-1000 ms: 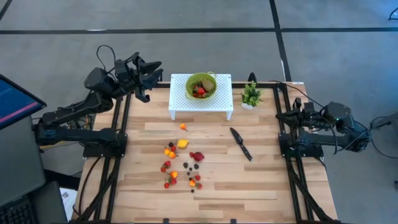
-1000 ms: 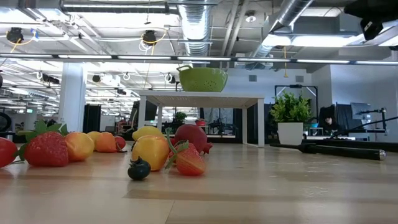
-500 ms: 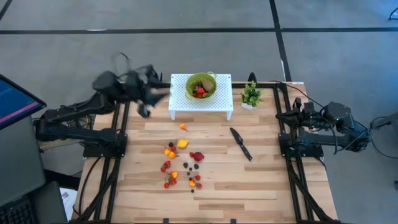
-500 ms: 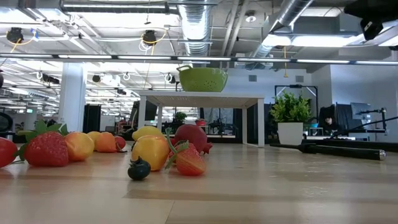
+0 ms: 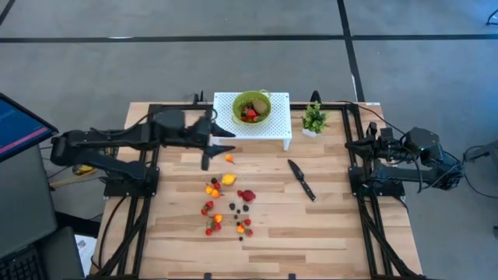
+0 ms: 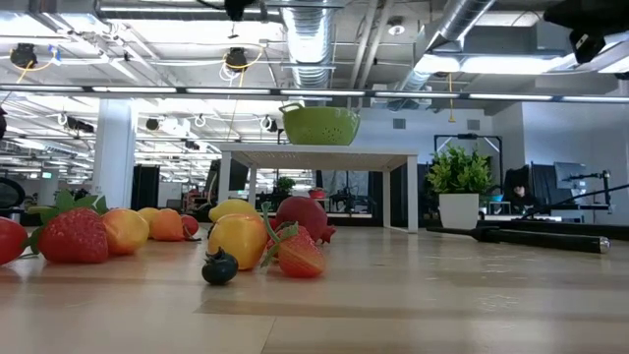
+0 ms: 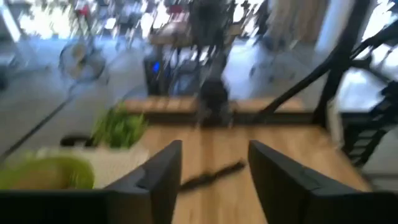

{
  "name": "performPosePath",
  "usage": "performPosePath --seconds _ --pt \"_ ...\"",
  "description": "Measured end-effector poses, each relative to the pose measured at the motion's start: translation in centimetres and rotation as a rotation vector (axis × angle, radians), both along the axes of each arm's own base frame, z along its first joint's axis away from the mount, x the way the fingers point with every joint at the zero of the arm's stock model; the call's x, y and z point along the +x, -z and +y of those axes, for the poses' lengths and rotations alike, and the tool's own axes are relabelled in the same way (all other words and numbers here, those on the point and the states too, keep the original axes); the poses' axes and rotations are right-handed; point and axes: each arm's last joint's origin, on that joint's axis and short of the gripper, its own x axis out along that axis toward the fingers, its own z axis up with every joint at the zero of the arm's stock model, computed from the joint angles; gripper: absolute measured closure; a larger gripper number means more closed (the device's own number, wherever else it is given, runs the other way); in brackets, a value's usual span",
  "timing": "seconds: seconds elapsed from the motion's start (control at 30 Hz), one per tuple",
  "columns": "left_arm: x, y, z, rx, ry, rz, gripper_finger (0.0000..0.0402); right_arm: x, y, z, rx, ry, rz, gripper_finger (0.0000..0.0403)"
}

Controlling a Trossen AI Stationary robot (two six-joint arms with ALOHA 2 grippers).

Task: Pick & Place Fruit
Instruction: Put the yellow peach into the green strainer bowl

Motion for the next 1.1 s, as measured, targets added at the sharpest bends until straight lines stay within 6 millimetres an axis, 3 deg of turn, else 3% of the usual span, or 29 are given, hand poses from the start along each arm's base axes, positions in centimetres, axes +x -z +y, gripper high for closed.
performPosePath --seconds 0.2,0.37,0.57,0.93,1.1 --pt "1.8 2.3 0.1 -0.041 -0.064 0.127 0.0128 0.0 0.0 0.0 0.000 0.000 0.000 0.0385" --pt "2.9 3.6 0.2 -0.069 -0.045 0.178 0.0092 0.0 0.0 0.0 0.000 0.000 0.000 0.0387" --pt "4.2 5.3 -0.8 -0.108 -0.073 0.241 0.0090 0.0 0.0 0.0 0.000 0.000 0.000 0.0385" --pt "5.4 9.1 -2.5 -0.188 -0.599 0.326 0.0119 0.0 0.0 0.0 0.000 0.000 0.000 0.0385" --pt "5.5 11.3 -2.6 -0.280 -0.708 0.403 0.0126 0.0 0.0 0.0 0.000 0.000 0.001 0.0386"
